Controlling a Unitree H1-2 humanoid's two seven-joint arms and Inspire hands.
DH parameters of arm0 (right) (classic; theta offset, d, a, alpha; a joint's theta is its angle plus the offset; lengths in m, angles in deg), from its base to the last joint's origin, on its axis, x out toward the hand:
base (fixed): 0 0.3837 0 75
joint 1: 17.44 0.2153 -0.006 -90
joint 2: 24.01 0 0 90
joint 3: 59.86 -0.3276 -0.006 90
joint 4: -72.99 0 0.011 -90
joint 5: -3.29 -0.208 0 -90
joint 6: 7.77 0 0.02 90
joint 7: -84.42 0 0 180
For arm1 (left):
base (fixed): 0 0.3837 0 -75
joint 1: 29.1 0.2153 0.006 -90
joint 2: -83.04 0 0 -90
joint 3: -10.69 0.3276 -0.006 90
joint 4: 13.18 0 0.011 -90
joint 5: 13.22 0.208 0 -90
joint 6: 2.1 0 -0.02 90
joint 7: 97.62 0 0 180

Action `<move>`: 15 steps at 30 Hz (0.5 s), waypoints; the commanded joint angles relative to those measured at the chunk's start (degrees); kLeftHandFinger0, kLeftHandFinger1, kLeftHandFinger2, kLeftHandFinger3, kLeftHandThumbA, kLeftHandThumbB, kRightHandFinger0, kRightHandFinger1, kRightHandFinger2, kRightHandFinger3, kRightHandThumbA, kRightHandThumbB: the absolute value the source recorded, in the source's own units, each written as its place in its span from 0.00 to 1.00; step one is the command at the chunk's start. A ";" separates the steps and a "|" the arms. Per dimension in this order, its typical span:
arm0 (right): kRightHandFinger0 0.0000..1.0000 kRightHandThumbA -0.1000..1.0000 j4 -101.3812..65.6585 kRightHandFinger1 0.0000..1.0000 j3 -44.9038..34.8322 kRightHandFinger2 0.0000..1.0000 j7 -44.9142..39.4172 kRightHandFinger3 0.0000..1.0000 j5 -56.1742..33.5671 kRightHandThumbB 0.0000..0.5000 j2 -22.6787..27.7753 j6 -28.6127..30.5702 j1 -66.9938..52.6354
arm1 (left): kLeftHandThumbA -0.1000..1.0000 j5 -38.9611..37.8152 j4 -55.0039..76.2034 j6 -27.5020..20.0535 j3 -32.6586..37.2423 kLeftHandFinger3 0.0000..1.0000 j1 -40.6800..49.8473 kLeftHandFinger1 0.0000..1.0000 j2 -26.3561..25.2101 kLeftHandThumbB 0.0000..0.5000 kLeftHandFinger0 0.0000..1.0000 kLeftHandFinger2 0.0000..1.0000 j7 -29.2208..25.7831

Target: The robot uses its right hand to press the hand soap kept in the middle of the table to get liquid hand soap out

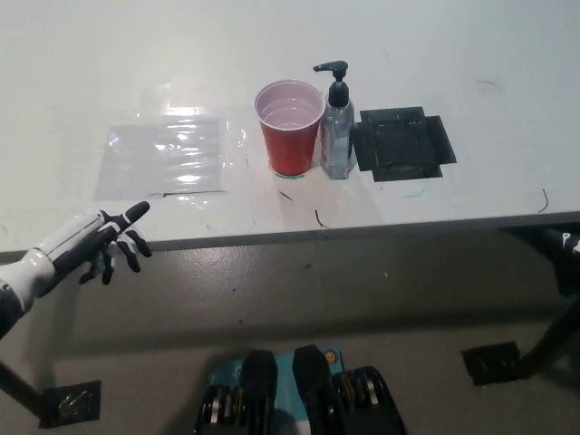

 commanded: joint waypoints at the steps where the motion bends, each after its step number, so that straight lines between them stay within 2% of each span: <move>1: 1.00 1.00 -3.38 1.00 -1.35 1.00 -0.58 1.00 -2.15 0.78 1.59 -2.39 2.48 | 1.00 0.39 1.04 0.40 -0.96 0.66 -1.06 0.16 -0.68 0.39 0.05 0.35 0.84; 3: 1.00 1.00 -4.13 1.00 -0.75 1.00 -0.34 1.00 -0.98 0.74 2.17 -1.90 3.76 | 1.00 0.74 0.98 0.31 -0.77 0.66 -1.75 0.16 -1.42 0.40 0.04 0.35 1.37; 5: 1.00 1.00 -4.11 1.00 -0.08 1.00 -0.79 1.00 0.07 0.78 3.40 -1.55 4.94 | 1.00 0.28 0.90 0.57 -0.98 0.66 -1.82 0.17 -1.32 0.41 0.05 0.36 1.68; 6: 1.00 1.00 -4.35 1.00 0.17 1.00 -1.37 1.00 0.26 0.85 4.68 -1.33 7.24 | 1.00 0.91 1.38 1.26 -0.79 0.65 -1.84 0.17 -1.38 0.39 0.06 0.35 1.48; 7: 1.00 1.00 -4.76 1.00 0.50 1.00 -1.68 1.00 0.55 0.88 5.60 -1.82 8.68 | 1.00 0.99 1.58 1.62 -0.76 0.66 -1.84 0.18 -1.39 0.37 0.07 0.36 1.51; 8: 1.00 1.00 -4.73 1.00 0.75 1.00 -1.71 1.00 0.63 0.88 5.75 -1.87 9.06 | 1.00 1.04 1.65 1.73 -0.81 0.66 -1.82 0.19 -1.55 0.37 0.08 0.36 1.64; 9: 1.00 1.00 -4.35 1.00 1.43 1.00 -2.49 1.00 0.74 0.78 7.11 -2.30 12.21 | 1.00 1.24 1.57 1.54 -0.74 0.65 -1.85 0.19 -1.65 0.34 0.09 0.37 1.67; 10: 1.00 1.00 -4.09 1.00 2.25 1.00 -2.94 1.00 1.50 0.75 8.22 -2.29 14.40 | 1.00 1.25 1.40 1.08 -0.74 0.65 -1.85 0.19 -1.65 0.33 0.10 0.37 1.74; 12: 1.00 1.00 -2.54 1.00 4.17 1.00 -3.79 1.00 2.94 0.75 10.07 -2.14 18.43 | 1.00 1.00 1.22 1.39 -0.95 0.65 -1.85 0.19 -1.41 0.34 0.09 0.37 1.86; 14: 1.00 1.00 -1.33 1.00 5.20 1.00 -4.23 1.00 3.24 0.82 10.88 -1.47 20.19 | 1.00 1.17 1.26 1.35 -0.81 0.64 -1.81 0.18 -1.46 0.39 0.08 0.36 2.15; 15: 1.00 1.00 -0.76 1.00 6.62 1.00 -4.74 1.00 3.48 0.82 11.30 -2.99 25.19 | 1.00 1.49 1.45 1.49 -0.77 0.65 -1.80 0.17 -1.60 0.41 0.07 0.36 2.24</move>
